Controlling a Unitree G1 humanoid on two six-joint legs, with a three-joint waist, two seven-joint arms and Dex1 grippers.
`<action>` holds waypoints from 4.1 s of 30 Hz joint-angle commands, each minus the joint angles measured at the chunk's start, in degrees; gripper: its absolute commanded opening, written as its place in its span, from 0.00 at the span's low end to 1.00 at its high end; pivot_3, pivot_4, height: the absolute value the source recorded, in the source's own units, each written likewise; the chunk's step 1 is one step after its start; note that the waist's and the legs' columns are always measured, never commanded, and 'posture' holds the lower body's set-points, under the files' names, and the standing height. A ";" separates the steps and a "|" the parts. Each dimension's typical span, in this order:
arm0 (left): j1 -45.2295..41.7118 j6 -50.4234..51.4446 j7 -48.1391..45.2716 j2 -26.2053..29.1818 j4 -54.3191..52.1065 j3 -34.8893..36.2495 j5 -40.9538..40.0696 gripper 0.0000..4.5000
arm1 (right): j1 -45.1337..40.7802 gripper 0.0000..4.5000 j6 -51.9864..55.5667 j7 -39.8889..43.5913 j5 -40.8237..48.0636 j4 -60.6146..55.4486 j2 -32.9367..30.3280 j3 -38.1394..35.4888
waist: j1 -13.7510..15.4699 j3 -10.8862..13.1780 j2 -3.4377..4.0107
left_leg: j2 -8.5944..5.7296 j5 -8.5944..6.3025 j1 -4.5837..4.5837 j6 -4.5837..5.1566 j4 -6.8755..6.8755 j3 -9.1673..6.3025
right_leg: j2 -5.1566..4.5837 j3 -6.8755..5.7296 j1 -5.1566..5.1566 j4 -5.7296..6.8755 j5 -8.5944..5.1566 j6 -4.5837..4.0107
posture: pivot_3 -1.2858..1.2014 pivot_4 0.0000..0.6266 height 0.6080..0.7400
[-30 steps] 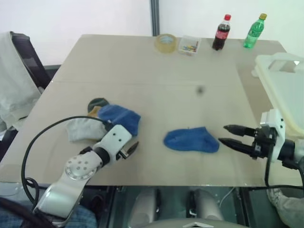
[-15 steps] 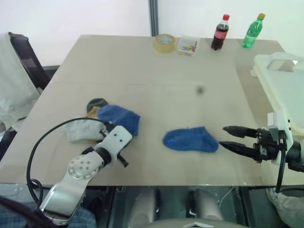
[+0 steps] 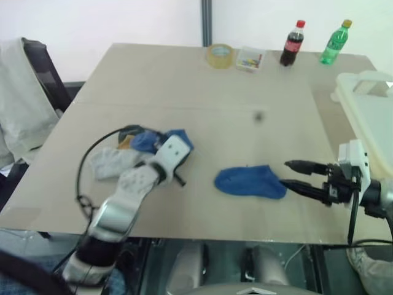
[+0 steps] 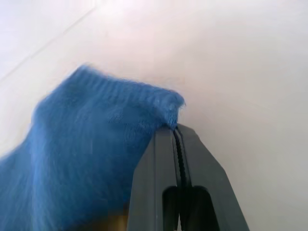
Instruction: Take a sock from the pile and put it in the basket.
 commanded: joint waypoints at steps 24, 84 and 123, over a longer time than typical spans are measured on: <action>-17.92 13.05 0.98 -28.43 10.63 4.11 -10.96 0.74 | -8.18 0.54 7.90 -14.35 -11.68 7.53 -2.25 5.63 | -0.57 0.06 -0.09 | 0.04 0.08 -0.03 -0.13 -0.01 0.02 | -0.09 0.03 0.00 -0.02 0.01 0.05 | 0.52 0.24 0.96; -21.92 -6.45 -12.38 -8.05 38.77 6.86 -4.48 0.58 | -36.59 0.54 3.88 -24.81 -29.31 41.75 29.81 20.02 | -1.93 0.11 -0.15 | -0.01 0.15 -0.07 -0.25 -0.08 0.37 | -0.06 0.28 -0.28 0.12 0.08 0.11 | 0.52 0.24 0.96; 7.99 34.27 -2.93 -10.00 -27.35 13.91 -33.08 0.00 | -15.96 0.01 41.38 -17.59 -9.62 -10.94 7.25 4.14 | -1.92 0.11 -0.13 | 0.18 0.03 -0.04 -0.06 -0.11 0.20 | -0.02 0.27 -0.22 0.08 0.07 0.08 | 0.52 0.24 0.96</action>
